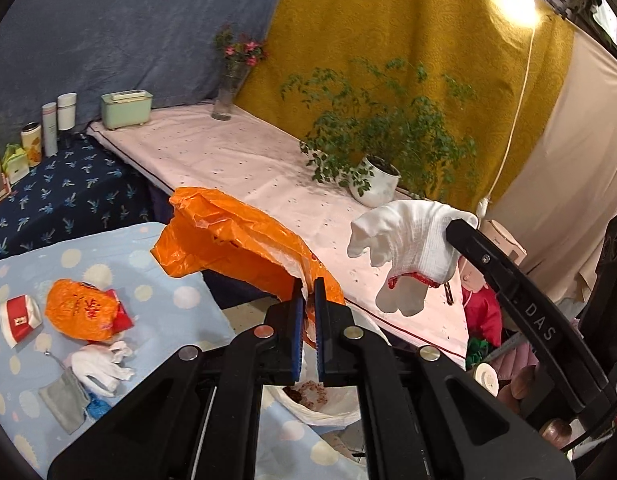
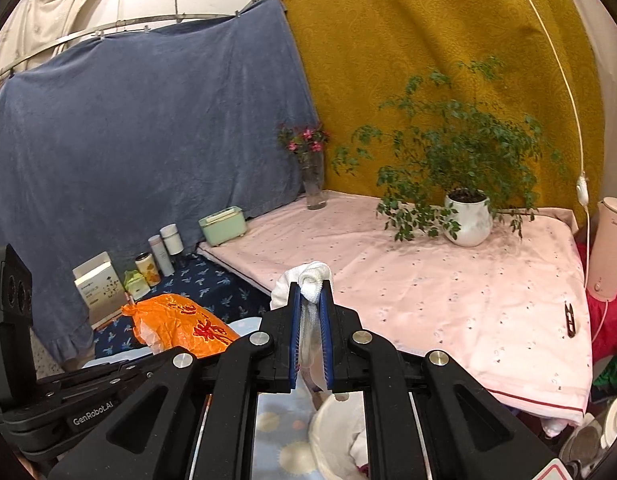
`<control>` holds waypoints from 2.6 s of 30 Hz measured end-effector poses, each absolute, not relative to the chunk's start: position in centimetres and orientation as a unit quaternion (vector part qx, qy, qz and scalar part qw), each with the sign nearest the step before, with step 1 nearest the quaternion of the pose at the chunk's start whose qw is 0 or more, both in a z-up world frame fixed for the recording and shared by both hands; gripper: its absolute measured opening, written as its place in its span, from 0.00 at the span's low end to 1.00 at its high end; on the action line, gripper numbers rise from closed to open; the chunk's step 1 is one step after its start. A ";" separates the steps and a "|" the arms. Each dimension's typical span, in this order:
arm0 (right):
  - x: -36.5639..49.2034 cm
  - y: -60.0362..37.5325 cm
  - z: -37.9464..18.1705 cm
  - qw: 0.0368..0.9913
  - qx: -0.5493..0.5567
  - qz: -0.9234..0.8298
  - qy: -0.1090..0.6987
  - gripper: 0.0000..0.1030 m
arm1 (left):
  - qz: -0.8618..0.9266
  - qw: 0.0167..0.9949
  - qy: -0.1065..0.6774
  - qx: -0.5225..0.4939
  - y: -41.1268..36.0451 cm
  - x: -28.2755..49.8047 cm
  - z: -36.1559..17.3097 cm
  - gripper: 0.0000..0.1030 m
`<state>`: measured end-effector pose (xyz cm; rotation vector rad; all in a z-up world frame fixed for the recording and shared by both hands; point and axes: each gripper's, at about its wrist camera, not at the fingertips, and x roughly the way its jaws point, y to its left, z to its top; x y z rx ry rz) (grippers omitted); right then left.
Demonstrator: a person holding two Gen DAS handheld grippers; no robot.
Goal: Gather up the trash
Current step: 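Carry the orange bag and white glove over the bin and open both grippers, then move both grippers back over the grey pouch and remaining white glove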
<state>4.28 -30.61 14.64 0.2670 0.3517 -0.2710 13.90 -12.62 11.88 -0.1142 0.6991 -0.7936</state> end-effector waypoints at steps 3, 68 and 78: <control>3.8 -31.7 14.1 0.964 0.139 -0.142 0.175 0.09 | -0.386 0.858 0.336 -0.045 -14.0 13.4 11.6 0.04; 5.0 -30.1 10.0 0.952 0.133 -0.156 0.226 0.54 | -0.336 0.865 0.371 -0.032 -14.0 14.1 6.1 0.46; 5.9 -26.4 10.0 0.956 0.116 -0.133 0.234 0.58 | -0.291 0.877 0.376 -0.061 -8.7 15.1 5.2 0.54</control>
